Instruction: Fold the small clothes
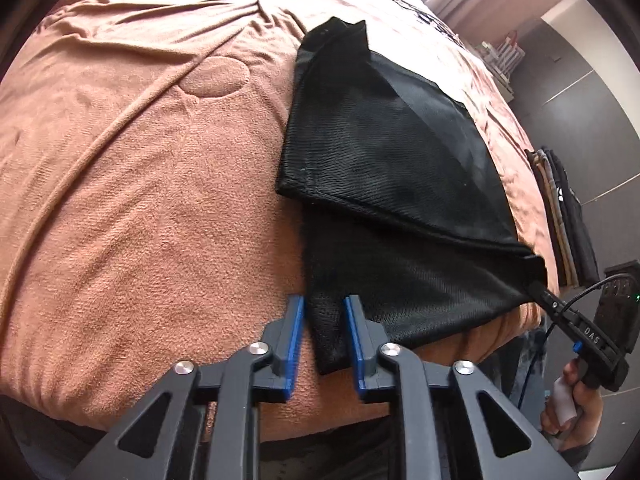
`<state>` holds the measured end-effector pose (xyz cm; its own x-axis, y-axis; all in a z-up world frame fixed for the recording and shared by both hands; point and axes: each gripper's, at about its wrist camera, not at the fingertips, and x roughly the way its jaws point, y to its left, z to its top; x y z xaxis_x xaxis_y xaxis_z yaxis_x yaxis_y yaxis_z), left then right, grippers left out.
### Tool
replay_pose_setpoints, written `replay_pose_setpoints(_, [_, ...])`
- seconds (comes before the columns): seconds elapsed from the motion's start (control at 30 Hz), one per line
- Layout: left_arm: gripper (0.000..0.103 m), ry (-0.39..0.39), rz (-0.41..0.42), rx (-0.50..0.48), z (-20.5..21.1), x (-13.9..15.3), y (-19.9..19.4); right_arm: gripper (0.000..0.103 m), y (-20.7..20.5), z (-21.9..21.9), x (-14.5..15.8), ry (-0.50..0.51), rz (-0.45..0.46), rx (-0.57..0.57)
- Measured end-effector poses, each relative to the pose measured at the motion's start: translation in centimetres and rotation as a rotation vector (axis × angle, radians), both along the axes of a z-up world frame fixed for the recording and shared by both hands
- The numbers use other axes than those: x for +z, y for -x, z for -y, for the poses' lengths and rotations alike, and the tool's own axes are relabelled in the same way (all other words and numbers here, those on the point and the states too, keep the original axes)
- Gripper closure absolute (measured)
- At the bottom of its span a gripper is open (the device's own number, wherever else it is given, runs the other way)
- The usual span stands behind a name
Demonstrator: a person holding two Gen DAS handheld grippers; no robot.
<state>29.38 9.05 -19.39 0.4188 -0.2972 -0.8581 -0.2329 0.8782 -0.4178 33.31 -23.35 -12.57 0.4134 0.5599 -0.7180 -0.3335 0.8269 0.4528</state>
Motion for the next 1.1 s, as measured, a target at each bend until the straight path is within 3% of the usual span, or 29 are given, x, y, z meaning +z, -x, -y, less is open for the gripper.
replay_pose_setpoints(0.2, [0.082,0.050,0.023,0.008,-1.3,0.3,0.5,0.099,1.2,-1.3,1.2,0.108,0.029,0.016])
replay_pose_setpoints(0.3, [0.082,0.060,0.046,0.011,-1.6,0.7,0.8,0.093,1.8,-2.1,2.4,0.190,0.060,0.025])
replay_pose_setpoints(0.33, [0.082,0.071,0.055,0.013,-1.8,0.7,0.8,0.085,1.9,-2.2,3.0,0.210,0.077,0.028])
replay_pose_setpoints(0.43, [0.082,0.097,0.074,0.018,-2.4,0.8,1.0,0.046,2.1,-2.7,4.5,0.256,0.118,0.022])
replay_pose_setpoints(0.6, [0.081,0.126,0.094,0.017,-3.2,1.3,1.1,0.044,2.6,-4.7,7.0,0.300,0.190,0.032])
replay_pose_setpoints(0.73, [0.081,0.141,0.122,0.019,-4.2,2.1,1.4,0.044,3.2,-8.0,8.0,0.323,0.229,0.104])
replay_pose_setpoints(1.1, [0.081,0.127,0.151,0.062,-8.9,3.4,2.2,0.044,2.6,-16.7,5.7,0.391,0.269,0.341])
